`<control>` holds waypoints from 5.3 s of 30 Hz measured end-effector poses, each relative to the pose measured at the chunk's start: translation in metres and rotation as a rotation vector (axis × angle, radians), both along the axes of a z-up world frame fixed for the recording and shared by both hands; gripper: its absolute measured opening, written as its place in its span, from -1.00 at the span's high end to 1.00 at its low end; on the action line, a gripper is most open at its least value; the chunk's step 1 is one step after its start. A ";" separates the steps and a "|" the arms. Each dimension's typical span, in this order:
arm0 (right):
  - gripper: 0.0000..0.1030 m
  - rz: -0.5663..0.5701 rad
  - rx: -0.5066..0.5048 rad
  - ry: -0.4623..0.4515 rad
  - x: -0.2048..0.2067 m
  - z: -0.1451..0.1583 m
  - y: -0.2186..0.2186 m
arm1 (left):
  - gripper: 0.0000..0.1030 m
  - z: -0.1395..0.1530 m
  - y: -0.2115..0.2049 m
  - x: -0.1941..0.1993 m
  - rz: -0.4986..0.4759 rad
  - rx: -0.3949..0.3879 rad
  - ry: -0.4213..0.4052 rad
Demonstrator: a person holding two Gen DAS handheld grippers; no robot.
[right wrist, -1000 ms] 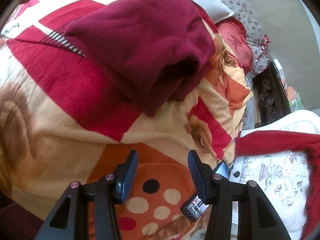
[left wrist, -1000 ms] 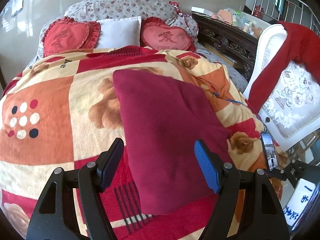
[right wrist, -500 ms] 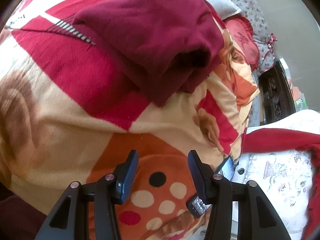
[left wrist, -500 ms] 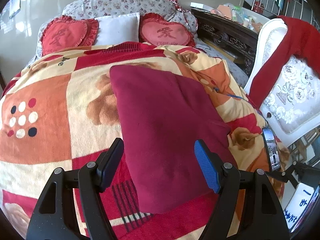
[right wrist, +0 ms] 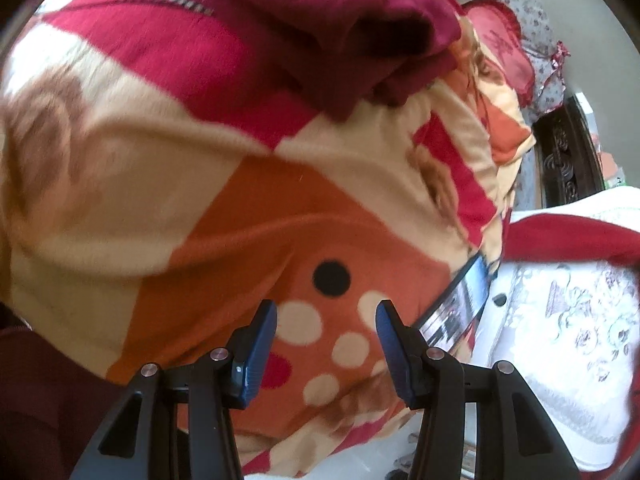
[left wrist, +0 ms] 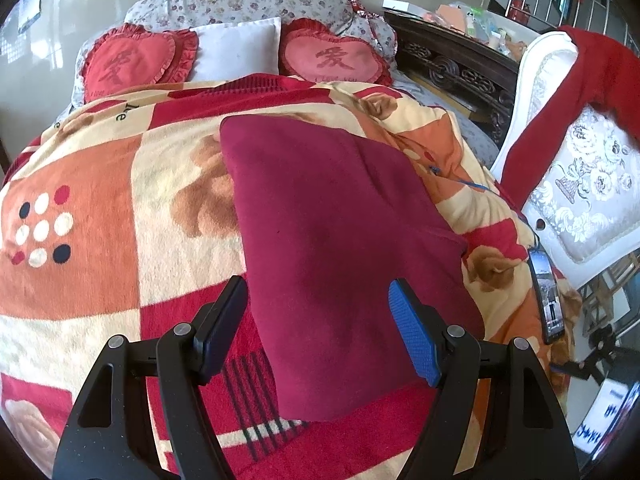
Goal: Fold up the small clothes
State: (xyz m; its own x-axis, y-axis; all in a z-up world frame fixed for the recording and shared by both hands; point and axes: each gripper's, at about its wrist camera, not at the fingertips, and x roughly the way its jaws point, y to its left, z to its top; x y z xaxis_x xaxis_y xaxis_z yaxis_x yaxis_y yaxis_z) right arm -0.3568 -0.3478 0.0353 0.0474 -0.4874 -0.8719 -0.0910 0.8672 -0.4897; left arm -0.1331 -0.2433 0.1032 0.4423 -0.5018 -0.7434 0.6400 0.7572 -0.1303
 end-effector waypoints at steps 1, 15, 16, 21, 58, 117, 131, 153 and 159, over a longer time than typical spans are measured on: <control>0.04 0.000 0.003 0.008 -0.003 -0.002 0.002 | -0.44 0.000 0.000 0.000 0.000 0.000 -0.001; 0.04 0.081 0.039 0.069 -0.024 -0.014 0.047 | -0.44 -0.002 0.002 -0.003 -0.005 0.011 0.000; 0.04 0.092 0.041 0.073 -0.024 -0.014 0.051 | -0.44 -0.002 0.003 -0.003 -0.005 0.012 0.000; 0.04 0.137 0.056 0.087 -0.024 -0.016 0.065 | -0.44 -0.002 0.003 -0.004 -0.006 0.013 0.001; 0.04 -0.115 0.066 0.000 -0.022 -0.008 -0.005 | -0.44 -0.004 -0.004 -0.005 -0.016 0.018 0.009; 0.03 -0.119 0.045 0.009 -0.016 -0.008 -0.011 | -0.44 -0.006 -0.004 -0.001 -0.008 0.015 0.013; 0.03 -0.138 0.056 -0.027 -0.013 -0.004 -0.016 | -0.44 -0.004 -0.001 0.001 -0.001 0.002 0.015; -0.05 -0.645 0.776 -0.707 0.124 0.031 -0.129 | -0.44 -0.024 0.011 0.031 0.075 0.057 0.046; -0.05 -0.656 0.795 -0.826 0.103 0.048 -0.140 | -0.44 -0.030 0.005 0.033 0.071 0.049 0.059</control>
